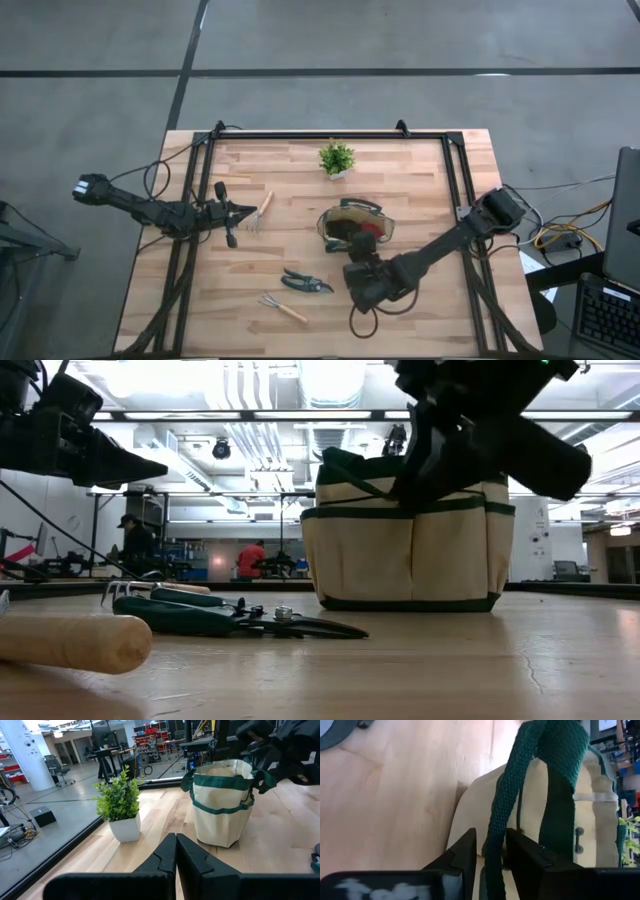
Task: Pick & Place Garden tools in Gardening bag
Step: Move the gardening bag to the middle of the table
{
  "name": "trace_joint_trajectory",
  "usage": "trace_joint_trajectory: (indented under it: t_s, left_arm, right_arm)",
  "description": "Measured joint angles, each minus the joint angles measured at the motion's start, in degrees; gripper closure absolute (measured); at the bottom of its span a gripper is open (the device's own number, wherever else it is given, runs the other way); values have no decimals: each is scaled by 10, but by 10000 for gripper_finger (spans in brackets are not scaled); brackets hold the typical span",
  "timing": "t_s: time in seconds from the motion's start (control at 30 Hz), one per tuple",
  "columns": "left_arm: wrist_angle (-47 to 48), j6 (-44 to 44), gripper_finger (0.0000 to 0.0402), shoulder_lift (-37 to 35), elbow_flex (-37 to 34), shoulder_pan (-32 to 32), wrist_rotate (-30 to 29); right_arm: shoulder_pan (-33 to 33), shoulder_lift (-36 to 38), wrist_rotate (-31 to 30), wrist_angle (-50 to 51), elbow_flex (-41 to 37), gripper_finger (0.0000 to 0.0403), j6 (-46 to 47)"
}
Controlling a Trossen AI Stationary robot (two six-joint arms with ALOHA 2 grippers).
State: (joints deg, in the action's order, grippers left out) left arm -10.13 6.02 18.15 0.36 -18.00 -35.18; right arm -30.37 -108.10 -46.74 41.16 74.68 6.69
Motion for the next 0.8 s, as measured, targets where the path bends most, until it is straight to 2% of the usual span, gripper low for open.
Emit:
trace_joint_trajectory:
  t_s: [0.2,0.43,0.53,0.8]
  left_arm:
    - [0,0,390,0,0,0,0]
    - [0,0,390,0,0,0,0]
    - [0,0,390,0,0,0,0]
    - [0,0,390,0,0,0,0]
  right_arm:
    - [2,-28,-9,0,0,327,-3]
    - [1,-45,-24,0,1,372,-2]
    - [0,-32,-23,3,1,389,-2]
    - [-4,17,-12,4,1,393,-2]
